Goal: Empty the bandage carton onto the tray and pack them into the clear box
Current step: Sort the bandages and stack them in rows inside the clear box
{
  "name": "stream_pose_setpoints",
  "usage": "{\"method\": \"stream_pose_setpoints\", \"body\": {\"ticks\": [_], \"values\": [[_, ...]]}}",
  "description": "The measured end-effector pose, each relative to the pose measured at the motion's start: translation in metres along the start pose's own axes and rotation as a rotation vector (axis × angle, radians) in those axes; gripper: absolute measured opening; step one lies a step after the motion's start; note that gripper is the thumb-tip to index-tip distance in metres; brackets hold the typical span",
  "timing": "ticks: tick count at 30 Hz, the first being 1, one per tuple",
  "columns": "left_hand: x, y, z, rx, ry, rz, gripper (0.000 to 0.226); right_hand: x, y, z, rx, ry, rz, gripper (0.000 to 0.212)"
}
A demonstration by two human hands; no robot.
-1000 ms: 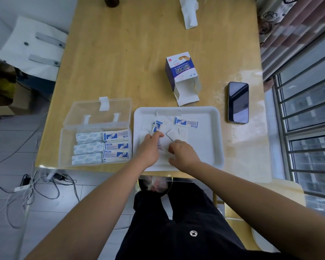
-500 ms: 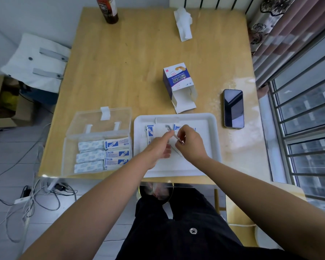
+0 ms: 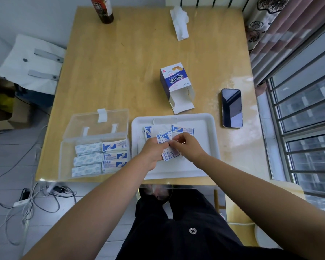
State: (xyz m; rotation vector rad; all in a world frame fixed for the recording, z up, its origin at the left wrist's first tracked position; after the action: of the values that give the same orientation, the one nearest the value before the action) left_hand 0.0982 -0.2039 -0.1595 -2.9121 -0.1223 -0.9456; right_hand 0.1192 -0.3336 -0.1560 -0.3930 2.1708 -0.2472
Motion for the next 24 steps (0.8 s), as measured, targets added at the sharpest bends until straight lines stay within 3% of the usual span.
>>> {"method": "stream_pose_setpoints", "body": {"ticks": [8, 15, 18, 21, 24], "values": [[0.001, 0.002, 0.004, -0.015, 0.01, -0.005, 0.033, 0.012, 0.003, 0.002, -0.113, 0.135, 0.174, 0.004], [-0.006, 0.036, -0.002, -0.136, -0.096, -0.1, 0.033, 0.012, 0.001, -0.003, -0.107, 0.103, 0.079, 0.017], [-0.005, 0.046, 0.005, -0.152, -0.039, 0.145, 0.036, 0.011, -0.017, 0.005, -0.056, 0.067, -0.006, 0.02], [0.018, 0.03, 0.019, 0.06, 0.203, 0.52, 0.023, 0.011, -0.056, 0.021, 0.092, 0.062, -0.102, 0.024], [0.047, 0.018, 0.025, 0.233, 0.464, 0.824, 0.028, 0.004, -0.082, 0.03, 0.15, 0.004, -0.294, 0.022]]}}
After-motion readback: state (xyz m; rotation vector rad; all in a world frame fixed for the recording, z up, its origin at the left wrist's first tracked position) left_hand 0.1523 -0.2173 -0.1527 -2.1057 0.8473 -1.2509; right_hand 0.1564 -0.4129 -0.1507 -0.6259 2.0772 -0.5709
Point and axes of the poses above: each hand's wrist, its own z-axis towards the middle knuckle, its own y-axis out of the palm, x = y × z, the point moved 9 cm from there along z, towards the middle knuckle, and after that the axes turned 6 degrees about x, right-handed, at the moved point
